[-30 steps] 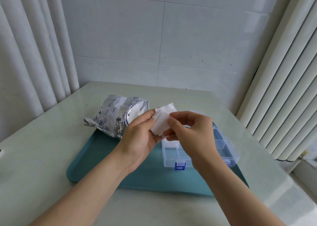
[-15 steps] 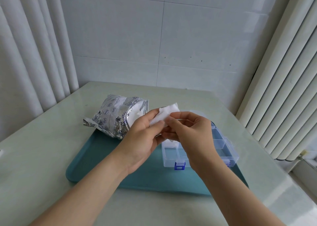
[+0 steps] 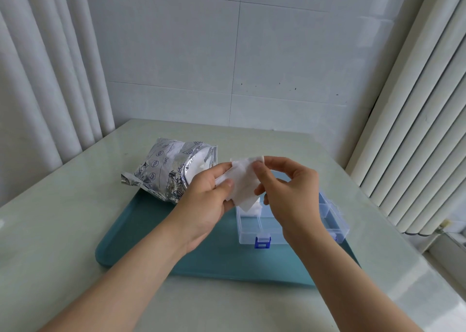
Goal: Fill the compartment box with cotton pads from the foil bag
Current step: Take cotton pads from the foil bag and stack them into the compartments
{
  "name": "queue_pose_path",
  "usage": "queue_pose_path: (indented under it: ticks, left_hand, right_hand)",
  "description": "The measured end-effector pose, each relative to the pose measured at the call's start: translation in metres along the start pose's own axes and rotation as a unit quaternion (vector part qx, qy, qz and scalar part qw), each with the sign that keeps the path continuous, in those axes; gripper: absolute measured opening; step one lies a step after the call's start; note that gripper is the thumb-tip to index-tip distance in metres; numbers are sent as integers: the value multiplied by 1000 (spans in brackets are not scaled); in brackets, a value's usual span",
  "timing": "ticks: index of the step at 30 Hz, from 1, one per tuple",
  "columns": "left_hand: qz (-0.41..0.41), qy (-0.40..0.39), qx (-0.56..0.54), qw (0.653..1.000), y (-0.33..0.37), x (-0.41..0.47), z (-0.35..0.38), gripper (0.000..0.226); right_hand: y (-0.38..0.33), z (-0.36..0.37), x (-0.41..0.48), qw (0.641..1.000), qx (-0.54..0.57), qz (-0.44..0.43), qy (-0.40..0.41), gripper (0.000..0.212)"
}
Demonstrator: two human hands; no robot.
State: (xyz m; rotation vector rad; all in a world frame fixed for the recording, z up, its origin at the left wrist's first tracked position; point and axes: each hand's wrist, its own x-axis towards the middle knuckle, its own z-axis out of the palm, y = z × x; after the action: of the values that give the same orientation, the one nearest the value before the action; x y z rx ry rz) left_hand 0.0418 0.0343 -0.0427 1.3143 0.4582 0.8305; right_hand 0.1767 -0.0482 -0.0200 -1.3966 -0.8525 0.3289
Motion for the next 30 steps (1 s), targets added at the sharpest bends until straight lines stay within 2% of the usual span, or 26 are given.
queue_pose_path:
  ticks: [5, 8, 11, 13, 16, 19, 25, 27, 30]
  left_hand:
    - [-21, 20, -30, 999, 2, 0, -2, 41]
    - [-35, 33, -79, 996, 6, -1, -2, 39]
    - [-47, 27, -123, 991, 11, -3, -1, 35]
    - [-48, 5, -131, 990, 14, -3, 0, 37]
    - [-48, -27, -142, 988, 14, -4, 2, 48]
    - [-19, -58, -87, 994, 11, -5, 4, 33]
    - [-19, -22, 0, 1000, 3, -4, 0, 40]
    - [-24, 2, 3, 1000, 3, -2, -2, 40]
    - [-17, 7, 12, 1000, 4, -2, -4, 37]
  right_hand:
    - [-4, -5, 4, 997, 59, -37, 35, 7]
    - [-6, -8, 7, 994, 87, -49, -33, 5]
    - [-2, -6, 6, 991, 26, -68, -111, 2]
    - [2, -3, 3, 989, -20, -72, -129, 2]
    - [5, 1, 1, 990, -51, -66, -113, 4]
    - [9, 2, 1, 988, -85, -81, -96, 8]
    - [11, 3, 2, 980, -149, -131, -22, 17]
    - [12, 0, 6, 978, -174, -112, 1, 23]
    - [13, -4, 9, 987, -139, -11, -77, 26]
